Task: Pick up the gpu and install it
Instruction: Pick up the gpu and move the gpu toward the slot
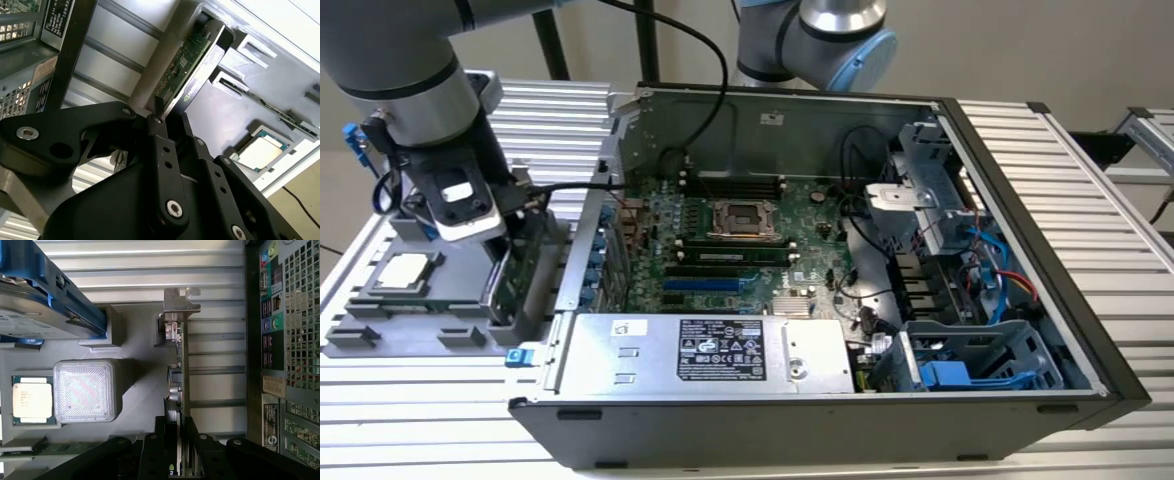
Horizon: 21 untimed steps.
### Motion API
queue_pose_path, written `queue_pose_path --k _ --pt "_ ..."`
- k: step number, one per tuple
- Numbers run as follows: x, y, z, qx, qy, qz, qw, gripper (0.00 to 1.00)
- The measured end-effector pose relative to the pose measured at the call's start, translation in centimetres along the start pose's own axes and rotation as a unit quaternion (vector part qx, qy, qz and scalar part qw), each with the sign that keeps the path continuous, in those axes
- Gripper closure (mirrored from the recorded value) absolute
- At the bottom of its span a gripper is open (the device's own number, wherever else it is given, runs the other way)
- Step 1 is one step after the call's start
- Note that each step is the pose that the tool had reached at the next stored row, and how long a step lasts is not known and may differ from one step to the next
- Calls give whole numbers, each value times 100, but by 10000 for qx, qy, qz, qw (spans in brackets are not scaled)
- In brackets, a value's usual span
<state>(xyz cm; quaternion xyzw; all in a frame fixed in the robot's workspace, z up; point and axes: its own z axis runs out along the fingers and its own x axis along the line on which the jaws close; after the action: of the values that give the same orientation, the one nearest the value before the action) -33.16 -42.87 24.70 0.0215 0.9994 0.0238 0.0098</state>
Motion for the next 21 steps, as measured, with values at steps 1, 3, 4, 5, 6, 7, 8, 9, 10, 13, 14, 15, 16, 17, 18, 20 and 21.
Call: queue_pose_path --k 1,3,4,5,6,7,8,9,10,13,14,15,16,17,18,20,21 --pt "0 1 -13 0 0 0 10000 100" --pt "-1 2 -39 0 0 0 10000 100" --pt "-1 3 -54 0 0 0 10000 100" --pt "-1 3 -69 0 0 0 10000 100" --pt "-1 4 -83 0 0 0 10000 100" --pt "-1 5 -96 0 0 0 10000 100" --pt "-2 5 -107 0 0 0 10000 100" --pt "-2 6 -119 0 0 0 10000 100" --pt "-2 6 -129 0 0 0 10000 100" --pt "-3 8 -158 0 0 0 10000 100" --pt "-3 8 -168 0 0 0 10000 100" --pt "-3 9 -178 0 0 0 10000 100" --pt "-3 9 -188 0 0 0 10000 100" --pt "-4 10 -197 0 0 0 10000 100" --pt "-4 10 -207 0 0 0 10000 100" --pt "-5 11 -227 0 0 0 10000 100" --pt "-5 11 -237 0 0 -1 10000 100"
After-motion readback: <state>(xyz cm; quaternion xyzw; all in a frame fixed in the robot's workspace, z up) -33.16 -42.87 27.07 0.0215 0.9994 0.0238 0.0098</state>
